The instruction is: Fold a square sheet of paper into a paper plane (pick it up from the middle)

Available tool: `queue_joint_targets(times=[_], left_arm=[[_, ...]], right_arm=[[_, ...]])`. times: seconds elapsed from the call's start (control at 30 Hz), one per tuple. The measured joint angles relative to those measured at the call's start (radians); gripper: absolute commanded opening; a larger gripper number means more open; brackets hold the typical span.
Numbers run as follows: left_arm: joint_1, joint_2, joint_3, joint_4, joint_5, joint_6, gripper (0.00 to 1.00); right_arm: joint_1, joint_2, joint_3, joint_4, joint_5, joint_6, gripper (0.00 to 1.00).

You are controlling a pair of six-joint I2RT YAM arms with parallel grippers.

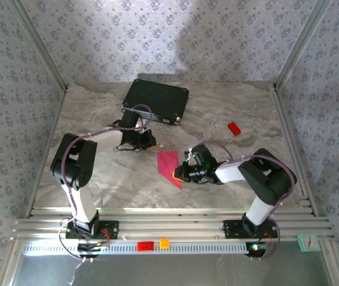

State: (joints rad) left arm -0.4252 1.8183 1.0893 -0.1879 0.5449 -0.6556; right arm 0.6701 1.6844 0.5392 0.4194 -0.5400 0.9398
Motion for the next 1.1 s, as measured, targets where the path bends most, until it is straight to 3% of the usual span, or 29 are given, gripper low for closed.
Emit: queue_joint_targets(times=[0.27,0.47,0.87,1.1], left_arm=[[-0.141,0.021,-0.026,0.055,0.045,-0.005,0.0],[-0.126,0.109,-0.036,0.067,0.047,-0.006,0.0],[-0.125,0.109,-0.035,0.067,0.041,0.031,0.0],[-0.125,0.11,-0.035,0.068,0.042,0.036,0.0]], right_arm=[[0.0,-0.005,0.004,-0.016,0.001,0.0,0.0],[0.001,-0.007,0.033,-0.075,0.001,0.0,0.0],[0.019,-0.033,0.172,-0.336,0.077,-0.016,0.0],[0.03,0.067,0.296,-0.356,0.089,-0.031,0.02]])
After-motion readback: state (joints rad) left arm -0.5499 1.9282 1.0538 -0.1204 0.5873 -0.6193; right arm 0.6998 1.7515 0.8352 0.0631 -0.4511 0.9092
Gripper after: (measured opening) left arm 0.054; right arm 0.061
